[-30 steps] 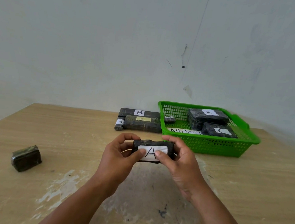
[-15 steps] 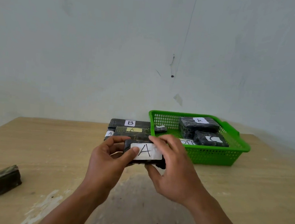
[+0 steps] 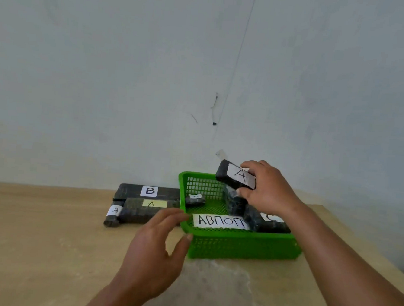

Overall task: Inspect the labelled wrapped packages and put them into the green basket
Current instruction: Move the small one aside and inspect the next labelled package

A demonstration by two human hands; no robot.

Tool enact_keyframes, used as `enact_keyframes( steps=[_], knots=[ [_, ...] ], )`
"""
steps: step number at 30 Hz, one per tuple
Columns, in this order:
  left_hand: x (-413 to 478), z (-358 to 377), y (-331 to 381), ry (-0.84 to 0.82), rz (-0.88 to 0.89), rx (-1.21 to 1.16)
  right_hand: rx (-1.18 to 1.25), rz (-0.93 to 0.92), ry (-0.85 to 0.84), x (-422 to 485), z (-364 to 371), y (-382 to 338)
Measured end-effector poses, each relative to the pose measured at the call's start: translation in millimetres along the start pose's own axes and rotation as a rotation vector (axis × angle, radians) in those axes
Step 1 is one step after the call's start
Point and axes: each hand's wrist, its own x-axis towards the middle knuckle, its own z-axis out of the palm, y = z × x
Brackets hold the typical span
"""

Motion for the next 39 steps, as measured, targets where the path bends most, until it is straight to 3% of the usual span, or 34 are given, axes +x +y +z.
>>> enact_keyframes(
  steps=[4,17,22,30,33,39],
  knots=[
    [-2.0,19.8,-14.7,-0.028,0.06,0.052,-0.042,0.103,-0.1,29.6,10.7,-5.4],
    [-1.7,33.1,-35.5,-0.007,0.102,0.013,-0.569,0.038,-0.241,63.8,118.1,-33.8],
    [-1.5,33.7,-39.1,-0.013,0.104,-0.006,-0.553,0.001,-0.29,66.1,118.8,-37.8],
    [-2.3,31.7,-36.1,-0.044,0.089,-0.029,-0.52,0.057,-0.554,51.4,88.3,-42.3],
    [-2.6,28.7,-33.9,-0.096,0.064,-0.026,-0.418,0.098,-0.528,45.8,73.5,-36.7],
    [-1.2,18.0,-25.1,-0.166,0.027,-0.016,-0.042,0.148,-0.204,41.5,28.3,-13.7]
  ],
)
